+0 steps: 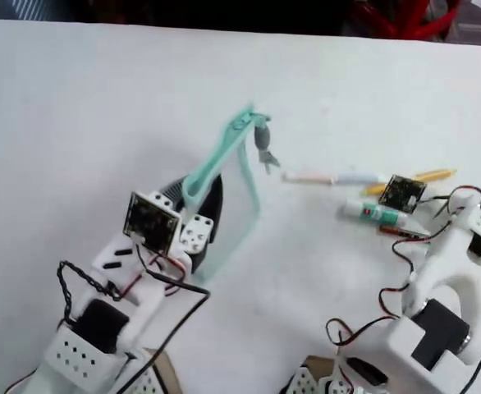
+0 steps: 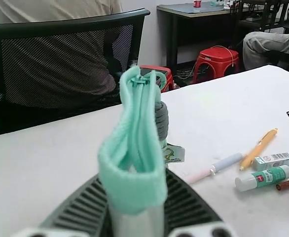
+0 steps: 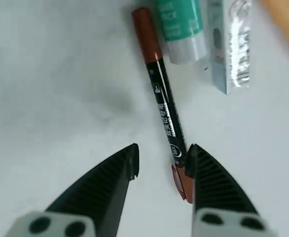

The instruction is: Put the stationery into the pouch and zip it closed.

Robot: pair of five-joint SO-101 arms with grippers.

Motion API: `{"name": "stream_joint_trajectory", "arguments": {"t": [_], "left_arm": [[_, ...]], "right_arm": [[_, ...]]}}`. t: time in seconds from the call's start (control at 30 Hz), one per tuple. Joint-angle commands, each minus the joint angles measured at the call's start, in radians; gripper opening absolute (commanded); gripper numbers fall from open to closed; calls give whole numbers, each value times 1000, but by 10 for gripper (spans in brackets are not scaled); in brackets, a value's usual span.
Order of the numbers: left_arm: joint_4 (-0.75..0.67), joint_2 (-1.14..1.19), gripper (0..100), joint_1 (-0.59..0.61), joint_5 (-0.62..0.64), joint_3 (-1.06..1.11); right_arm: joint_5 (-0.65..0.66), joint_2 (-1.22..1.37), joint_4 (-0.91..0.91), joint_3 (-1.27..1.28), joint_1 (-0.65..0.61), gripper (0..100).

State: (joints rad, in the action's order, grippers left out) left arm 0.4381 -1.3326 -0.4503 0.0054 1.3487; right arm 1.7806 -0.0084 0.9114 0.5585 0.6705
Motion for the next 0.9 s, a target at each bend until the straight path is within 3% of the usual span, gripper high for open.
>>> {"name": "stream_joint_trajectory", "arguments": {"t": [0.0,0.27,0.43,0.53,0.67,0.87], "left_arm": [[41,33,26,1,6,15],[43,33,27,2,6,15],[43,33,27,2,5,15],[43,33,27,2,5,15],[43,33,27,2,5,15],[41,33,27,2,5,15]], "right_arm": [[12,44,-54,3,-28,155],[12,226,-61,-107,-31,154],[15,269,-59,-112,-31,15],[17,263,-36,-114,-27,22],[20,162,107,-115,-12,19],[126,-209,432,-112,15,19]]}}
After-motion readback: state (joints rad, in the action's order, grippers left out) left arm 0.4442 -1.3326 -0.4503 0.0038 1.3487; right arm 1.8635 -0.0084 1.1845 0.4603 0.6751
